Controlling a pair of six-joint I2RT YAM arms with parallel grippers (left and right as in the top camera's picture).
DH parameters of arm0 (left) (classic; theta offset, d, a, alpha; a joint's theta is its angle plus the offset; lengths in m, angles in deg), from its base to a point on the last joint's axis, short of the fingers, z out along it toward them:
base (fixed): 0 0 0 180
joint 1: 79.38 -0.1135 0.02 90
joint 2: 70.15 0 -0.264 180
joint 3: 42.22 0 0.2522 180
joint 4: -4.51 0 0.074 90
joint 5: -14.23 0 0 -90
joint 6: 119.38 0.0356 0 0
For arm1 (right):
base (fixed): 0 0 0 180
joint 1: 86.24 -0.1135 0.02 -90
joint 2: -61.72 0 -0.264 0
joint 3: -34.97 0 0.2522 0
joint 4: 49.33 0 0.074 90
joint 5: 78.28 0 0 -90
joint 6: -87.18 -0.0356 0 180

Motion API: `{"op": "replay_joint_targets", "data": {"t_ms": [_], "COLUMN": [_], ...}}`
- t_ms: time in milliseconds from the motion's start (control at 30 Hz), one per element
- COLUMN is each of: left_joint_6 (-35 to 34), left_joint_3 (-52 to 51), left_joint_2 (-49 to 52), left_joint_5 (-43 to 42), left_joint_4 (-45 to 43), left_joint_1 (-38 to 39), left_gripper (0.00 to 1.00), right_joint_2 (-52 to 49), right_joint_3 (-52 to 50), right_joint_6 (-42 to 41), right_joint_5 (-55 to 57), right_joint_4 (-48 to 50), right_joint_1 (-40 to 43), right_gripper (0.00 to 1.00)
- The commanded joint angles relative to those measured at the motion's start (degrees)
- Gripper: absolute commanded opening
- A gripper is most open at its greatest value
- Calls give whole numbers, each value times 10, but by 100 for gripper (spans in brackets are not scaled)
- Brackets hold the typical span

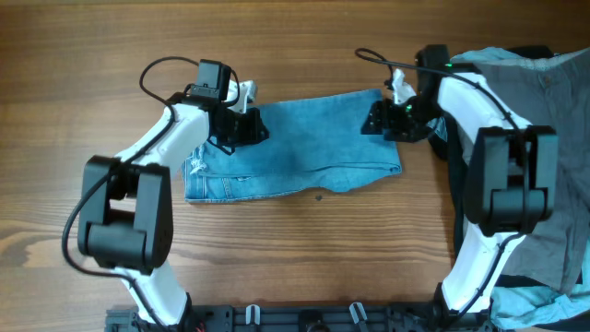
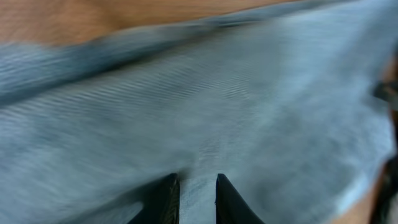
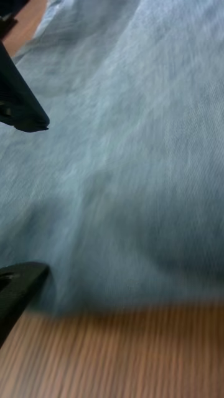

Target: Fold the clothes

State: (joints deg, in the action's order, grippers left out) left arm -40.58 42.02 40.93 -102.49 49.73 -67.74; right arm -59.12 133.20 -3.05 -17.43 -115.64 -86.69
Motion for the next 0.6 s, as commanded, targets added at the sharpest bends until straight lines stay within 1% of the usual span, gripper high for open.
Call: {"op": "replay_joint_targets", "data": {"t_ms": [0,33,133,200,233,300,333,367,433,467,500,533,567], "left_joint_6": [-47,-49,-60,-60,-60,-60,-60,-60,-60,-60,-60,-59,-59], "left_joint_3": [8,8,8,8,8,8,8,8,8,8,8,8,8], "left_joint_2": [52,62,68,68,68,68,68,68,67,64,63,61,57], "left_joint_5": [37,37,37,37,37,37,37,37,36,36,36,37,36], "left_joint_4": [-3,-3,-7,-11,-11,-10,-11,-11,-8,-4,-2,-1,-1], "left_joint_1": [1,1,1,1,1,1,1,1,1,1,1,1,1], "left_gripper": [24,24,26,30,33,44,48,50,50,50,50,50,50], "right_joint_2": [15,15,15,14,13,13,12,12,12,12,12,12,12], "right_joint_3": [-7,-7,-8,-9,-16,-37,-57,-73,-108,-124,-131,-131,-130], "right_joint_6": [90,120,104,100,70,-3,-15,-15,-29,-24,-1,21,26], "right_joint_5": [-49,-94,-115,-112,-95,-39,-22,-21,-23,-52,-92,-123,-152], "right_joint_4": [-19,-26,-28,-32,-27,-5,14,30,67,86,96,101,112], "right_joint_1": [57,75,98,91,81,64,48,37,20,12,6,2,-1], "right_gripper": [72,73,75,75,74,74,73,73,72,65,54,45,30]}}
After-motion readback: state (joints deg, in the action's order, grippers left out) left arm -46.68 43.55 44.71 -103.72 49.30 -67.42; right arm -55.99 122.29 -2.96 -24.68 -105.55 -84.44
